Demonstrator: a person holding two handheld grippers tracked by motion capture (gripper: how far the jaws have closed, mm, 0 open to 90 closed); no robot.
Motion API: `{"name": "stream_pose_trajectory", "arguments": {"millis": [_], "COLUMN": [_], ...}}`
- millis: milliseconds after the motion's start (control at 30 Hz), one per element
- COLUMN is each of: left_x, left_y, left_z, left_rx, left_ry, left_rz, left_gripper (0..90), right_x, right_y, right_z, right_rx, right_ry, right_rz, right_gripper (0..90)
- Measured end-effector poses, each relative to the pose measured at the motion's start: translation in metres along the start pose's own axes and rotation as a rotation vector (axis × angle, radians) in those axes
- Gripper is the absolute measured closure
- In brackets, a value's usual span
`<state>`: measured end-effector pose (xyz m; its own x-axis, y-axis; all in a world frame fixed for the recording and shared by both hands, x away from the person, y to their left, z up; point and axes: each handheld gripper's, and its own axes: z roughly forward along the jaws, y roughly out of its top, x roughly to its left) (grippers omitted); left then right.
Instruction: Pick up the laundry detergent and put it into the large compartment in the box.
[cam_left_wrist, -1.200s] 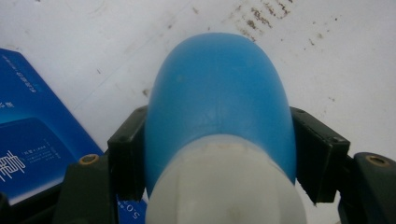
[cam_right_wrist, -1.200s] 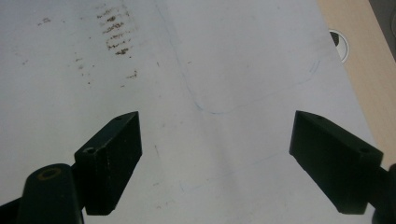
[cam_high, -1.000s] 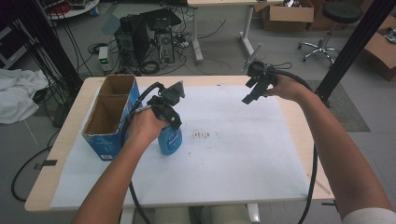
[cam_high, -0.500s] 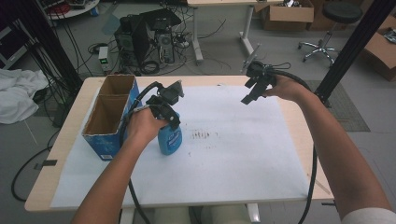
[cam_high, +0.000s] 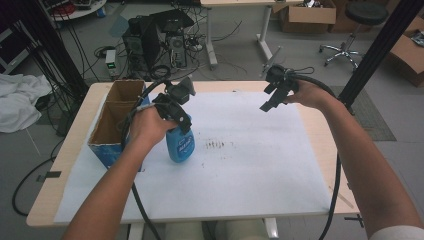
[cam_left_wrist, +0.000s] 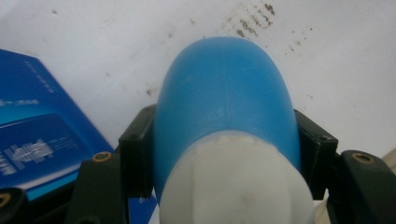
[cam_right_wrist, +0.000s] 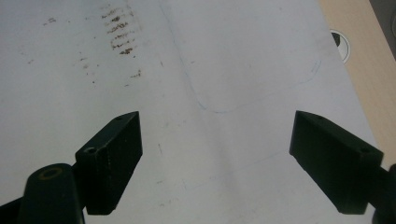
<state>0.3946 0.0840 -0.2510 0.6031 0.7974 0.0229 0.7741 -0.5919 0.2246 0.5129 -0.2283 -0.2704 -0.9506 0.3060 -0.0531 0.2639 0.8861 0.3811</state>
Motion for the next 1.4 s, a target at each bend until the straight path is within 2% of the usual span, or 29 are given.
{"name": "stream_pose_trajectory", "arguments": {"millis": [100, 133, 200, 333, 367, 533, 767, 1067, 1167, 1333, 1400], "left_x": [0.001, 0.004, 0.005, 0.012, 0.012, 0.024, 0.040, 0.058, 0.065, 0.075, 0.079], "left_y": [0.001, 0.003, 0.003, 0.004, 0.004, 0.002, -0.002, -0.008, -0.011, -0.017, -0.019], "left_z": [-0.021, -0.036, -0.042, -0.074, -0.074, -0.102, -0.124, -0.156, -0.166, -0.175, -0.177], "left_rx": [-0.007, -0.011, -0.013, -0.022, -0.022, -0.033, -0.047, -0.069, -0.078, -0.059, -0.050], "left_ry": [0.005, 0.011, 0.013, 0.027, 0.027, 0.032, 0.028, 0.067, 0.080, 0.134, 0.140], "left_rz": [-0.017, -0.027, -0.034, -0.065, -0.065, -0.104, -0.140, -0.208, -0.252, -0.330, -0.356], "left_gripper": [38.1, 38.1, 38.1, 38.1, 38.1, 38.1, 38.1, 38.1, 38.1, 38.1, 38.2], "right_x": [0.000, 0.001, 0.001, 0.002, 0.002, 0.004, 0.004, 0.003, 0.003, 0.003, 0.003], "right_y": [-0.002, -0.002, -0.003, -0.004, -0.004, -0.003, -0.001, -0.002, -0.002, -0.001, 0.000], "right_z": [-0.002, -0.003, -0.004, -0.006, -0.006, -0.005, -0.004, -0.004, -0.004, -0.002, -0.002], "right_rx": [-0.002, -0.002, -0.002, -0.005, -0.005, -0.002, 0.002, 0.003, 0.003, 0.010, 0.006], "right_ry": [-0.002, -0.004, -0.004, -0.008, -0.008, -0.007, -0.004, -0.004, -0.004, -0.005, -0.002], "right_rz": [0.003, 0.007, 0.006, 0.004, 0.004, -0.001, -0.006, -0.005, -0.004, -0.009, -0.012], "right_gripper": [17.0, 17.0, 17.0, 17.0, 17.0, 17.0, 17.0, 17.1, 17.1, 17.4, 17.3]}}
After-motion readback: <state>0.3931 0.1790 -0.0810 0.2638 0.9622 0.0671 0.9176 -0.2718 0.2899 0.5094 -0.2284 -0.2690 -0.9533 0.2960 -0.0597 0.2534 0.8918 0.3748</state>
